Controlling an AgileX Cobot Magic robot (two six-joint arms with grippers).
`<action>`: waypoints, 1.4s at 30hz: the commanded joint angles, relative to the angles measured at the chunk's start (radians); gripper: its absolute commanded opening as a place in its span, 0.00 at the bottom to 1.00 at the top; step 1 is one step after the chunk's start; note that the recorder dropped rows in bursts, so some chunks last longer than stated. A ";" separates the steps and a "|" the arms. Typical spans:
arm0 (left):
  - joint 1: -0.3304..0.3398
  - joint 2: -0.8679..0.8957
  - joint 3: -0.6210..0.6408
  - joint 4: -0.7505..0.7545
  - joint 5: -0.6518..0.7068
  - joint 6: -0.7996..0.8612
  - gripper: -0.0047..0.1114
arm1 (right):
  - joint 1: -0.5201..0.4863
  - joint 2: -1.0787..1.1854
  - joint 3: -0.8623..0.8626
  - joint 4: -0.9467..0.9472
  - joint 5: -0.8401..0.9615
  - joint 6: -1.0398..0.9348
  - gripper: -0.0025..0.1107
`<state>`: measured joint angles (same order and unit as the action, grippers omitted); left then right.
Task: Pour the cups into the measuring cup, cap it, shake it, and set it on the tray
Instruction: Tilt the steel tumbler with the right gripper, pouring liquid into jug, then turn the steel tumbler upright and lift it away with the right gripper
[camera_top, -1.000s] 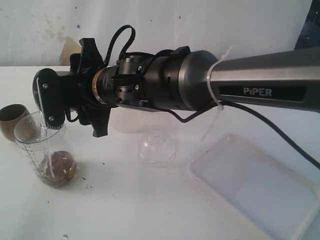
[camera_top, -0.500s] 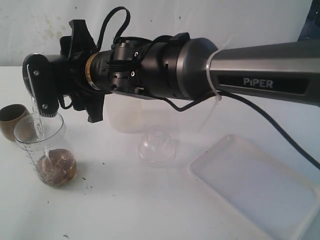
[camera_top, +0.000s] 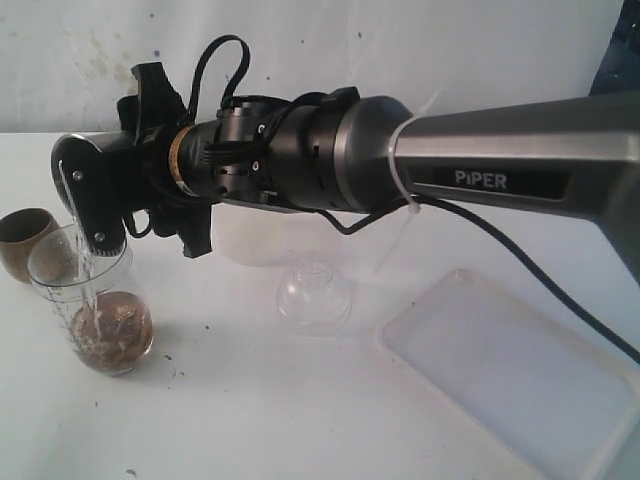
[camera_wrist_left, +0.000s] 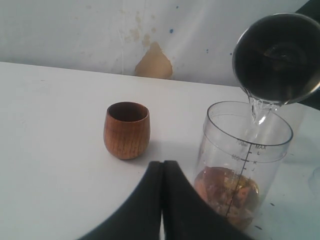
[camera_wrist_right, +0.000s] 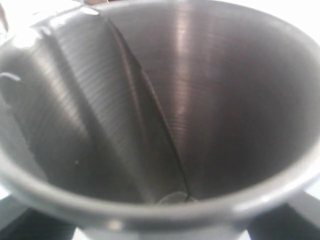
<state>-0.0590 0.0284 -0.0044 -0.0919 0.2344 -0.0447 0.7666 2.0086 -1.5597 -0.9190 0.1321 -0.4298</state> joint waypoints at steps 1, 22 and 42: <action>-0.004 -0.004 0.004 0.007 0.001 0.001 0.04 | 0.000 -0.011 -0.012 -0.002 -0.012 -0.004 0.02; -0.004 -0.004 0.004 0.007 0.001 0.001 0.04 | 0.000 -0.025 -0.014 -0.002 0.039 0.356 0.02; -0.004 -0.004 0.004 0.007 0.001 0.001 0.04 | -0.183 -0.191 0.104 0.375 -0.096 1.196 0.02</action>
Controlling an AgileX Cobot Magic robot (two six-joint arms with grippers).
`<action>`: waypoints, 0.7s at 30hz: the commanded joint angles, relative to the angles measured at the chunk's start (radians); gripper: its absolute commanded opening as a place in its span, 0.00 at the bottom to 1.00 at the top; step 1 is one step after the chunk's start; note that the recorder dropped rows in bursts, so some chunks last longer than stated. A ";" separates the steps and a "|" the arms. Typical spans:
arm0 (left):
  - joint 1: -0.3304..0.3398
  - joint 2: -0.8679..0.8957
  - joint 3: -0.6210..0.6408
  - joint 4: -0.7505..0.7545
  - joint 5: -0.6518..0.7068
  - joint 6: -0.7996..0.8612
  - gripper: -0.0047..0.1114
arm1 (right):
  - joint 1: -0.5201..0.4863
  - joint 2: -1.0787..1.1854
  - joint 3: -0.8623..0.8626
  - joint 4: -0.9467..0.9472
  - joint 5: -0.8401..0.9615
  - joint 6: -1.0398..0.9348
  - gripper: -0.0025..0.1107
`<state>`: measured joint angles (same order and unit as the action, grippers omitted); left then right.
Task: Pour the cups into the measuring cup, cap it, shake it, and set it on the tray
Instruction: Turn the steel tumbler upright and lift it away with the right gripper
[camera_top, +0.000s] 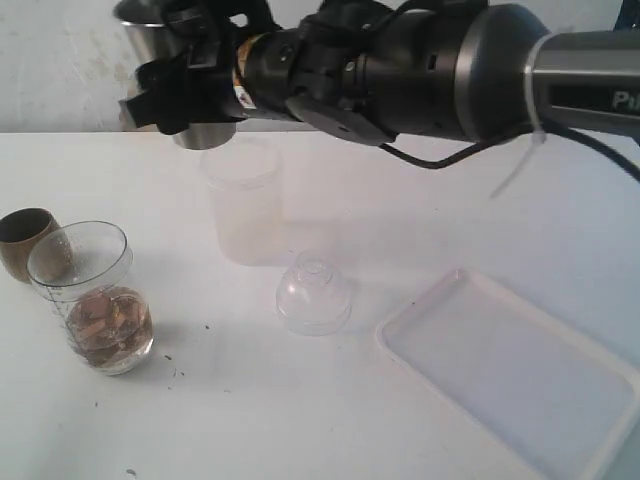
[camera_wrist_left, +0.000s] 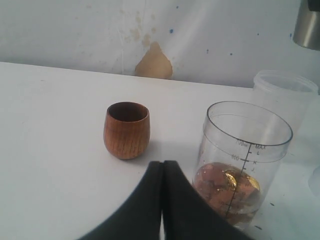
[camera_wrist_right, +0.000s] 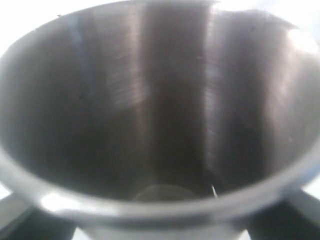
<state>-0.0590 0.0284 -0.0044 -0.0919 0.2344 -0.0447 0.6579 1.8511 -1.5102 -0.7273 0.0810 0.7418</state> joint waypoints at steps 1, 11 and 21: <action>-0.004 -0.004 0.004 0.007 0.001 0.001 0.04 | -0.088 -0.039 0.070 0.203 -0.045 0.024 0.02; -0.004 -0.004 0.004 0.007 0.001 0.001 0.04 | -0.049 -0.075 0.105 0.203 0.011 -0.129 0.02; -0.004 -0.004 0.004 0.007 0.001 0.001 0.04 | -0.029 -0.059 -0.074 0.839 0.528 -1.006 0.02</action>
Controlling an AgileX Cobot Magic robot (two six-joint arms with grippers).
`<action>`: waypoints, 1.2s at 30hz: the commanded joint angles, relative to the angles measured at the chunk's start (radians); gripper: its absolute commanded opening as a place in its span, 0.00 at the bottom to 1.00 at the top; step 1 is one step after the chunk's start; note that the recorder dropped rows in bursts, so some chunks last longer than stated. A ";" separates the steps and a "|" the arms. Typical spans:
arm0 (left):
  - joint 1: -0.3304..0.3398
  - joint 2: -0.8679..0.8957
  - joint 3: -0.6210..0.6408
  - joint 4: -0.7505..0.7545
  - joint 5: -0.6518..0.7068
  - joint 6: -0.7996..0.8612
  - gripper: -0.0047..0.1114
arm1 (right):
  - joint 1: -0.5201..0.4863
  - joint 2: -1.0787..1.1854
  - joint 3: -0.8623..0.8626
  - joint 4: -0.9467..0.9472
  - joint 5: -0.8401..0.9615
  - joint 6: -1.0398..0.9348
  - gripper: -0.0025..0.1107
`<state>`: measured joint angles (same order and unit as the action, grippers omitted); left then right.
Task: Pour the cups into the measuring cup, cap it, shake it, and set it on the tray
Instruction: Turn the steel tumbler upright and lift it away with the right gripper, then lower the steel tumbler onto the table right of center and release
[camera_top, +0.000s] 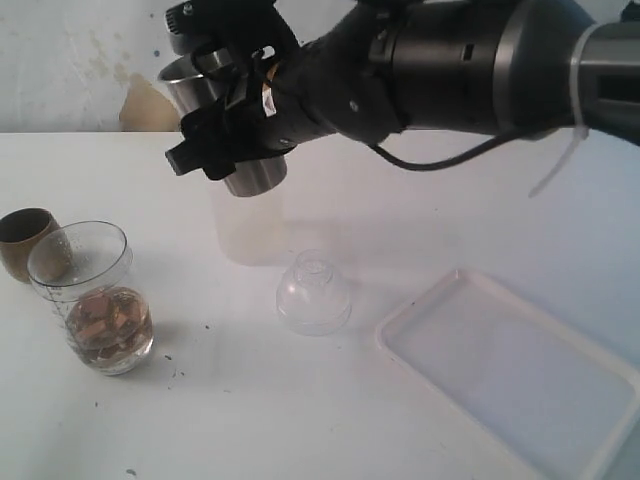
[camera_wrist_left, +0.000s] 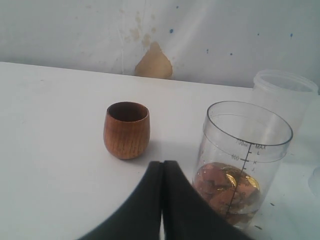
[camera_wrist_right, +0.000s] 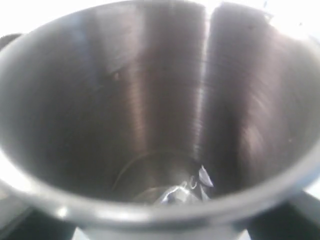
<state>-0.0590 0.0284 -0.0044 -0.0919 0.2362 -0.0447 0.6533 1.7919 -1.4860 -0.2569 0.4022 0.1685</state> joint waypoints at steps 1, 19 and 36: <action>-0.004 -0.004 0.004 0.007 -0.001 0.001 0.04 | -0.038 0.003 -0.120 0.466 0.263 -0.517 0.02; -0.004 -0.004 0.004 0.007 -0.001 0.001 0.04 | -0.256 -0.045 0.137 1.433 -0.156 -1.315 0.02; -0.004 -0.004 0.004 0.007 -0.001 0.001 0.04 | -0.266 0.002 0.205 1.799 -0.688 -1.308 0.02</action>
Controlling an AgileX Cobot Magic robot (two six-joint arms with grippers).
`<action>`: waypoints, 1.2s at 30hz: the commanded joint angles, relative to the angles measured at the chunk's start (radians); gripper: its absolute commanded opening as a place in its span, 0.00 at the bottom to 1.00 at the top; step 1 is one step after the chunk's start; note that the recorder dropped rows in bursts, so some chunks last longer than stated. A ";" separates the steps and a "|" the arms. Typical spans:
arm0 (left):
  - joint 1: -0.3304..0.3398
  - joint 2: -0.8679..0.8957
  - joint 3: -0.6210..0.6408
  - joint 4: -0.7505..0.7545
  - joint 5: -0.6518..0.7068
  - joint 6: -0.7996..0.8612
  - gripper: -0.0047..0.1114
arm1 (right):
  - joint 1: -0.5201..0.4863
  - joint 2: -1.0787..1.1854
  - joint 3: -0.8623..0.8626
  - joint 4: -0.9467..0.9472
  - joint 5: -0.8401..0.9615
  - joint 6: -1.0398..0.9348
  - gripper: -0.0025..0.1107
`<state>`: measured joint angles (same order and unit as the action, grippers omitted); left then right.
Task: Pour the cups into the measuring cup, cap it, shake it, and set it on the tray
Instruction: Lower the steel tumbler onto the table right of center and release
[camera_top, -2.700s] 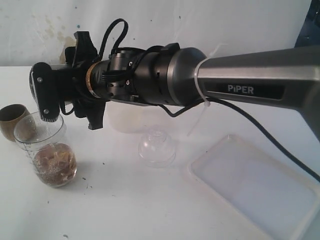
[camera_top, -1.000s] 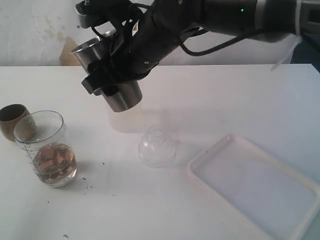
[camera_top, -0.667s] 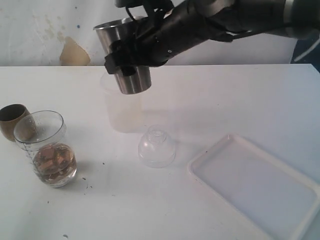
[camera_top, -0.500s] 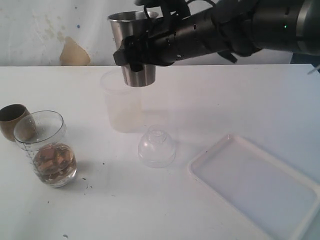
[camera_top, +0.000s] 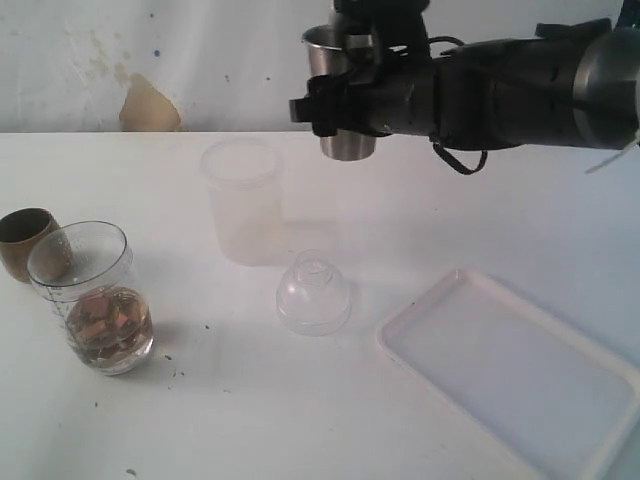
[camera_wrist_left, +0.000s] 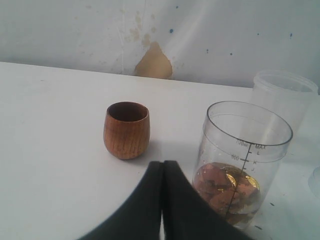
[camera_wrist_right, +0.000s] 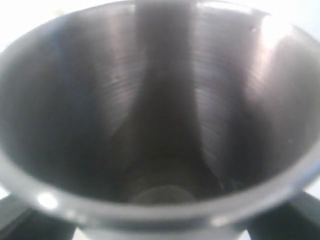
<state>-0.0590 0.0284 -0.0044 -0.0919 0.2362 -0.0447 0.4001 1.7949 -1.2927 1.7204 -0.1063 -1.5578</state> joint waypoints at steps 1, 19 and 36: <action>-0.004 -0.004 0.004 0.007 -0.001 0.001 0.04 | -0.013 -0.001 0.022 -0.303 -0.234 0.573 0.02; -0.004 -0.004 0.004 0.007 -0.001 0.001 0.04 | -0.046 0.204 0.107 -1.548 -0.413 1.451 0.02; -0.004 -0.004 0.004 0.007 -0.001 0.001 0.04 | -0.166 0.404 0.107 -1.786 -0.558 1.494 0.02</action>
<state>-0.0590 0.0284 -0.0044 -0.0919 0.2362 -0.0447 0.2466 2.1828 -1.1851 -0.0570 -0.6047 -0.0749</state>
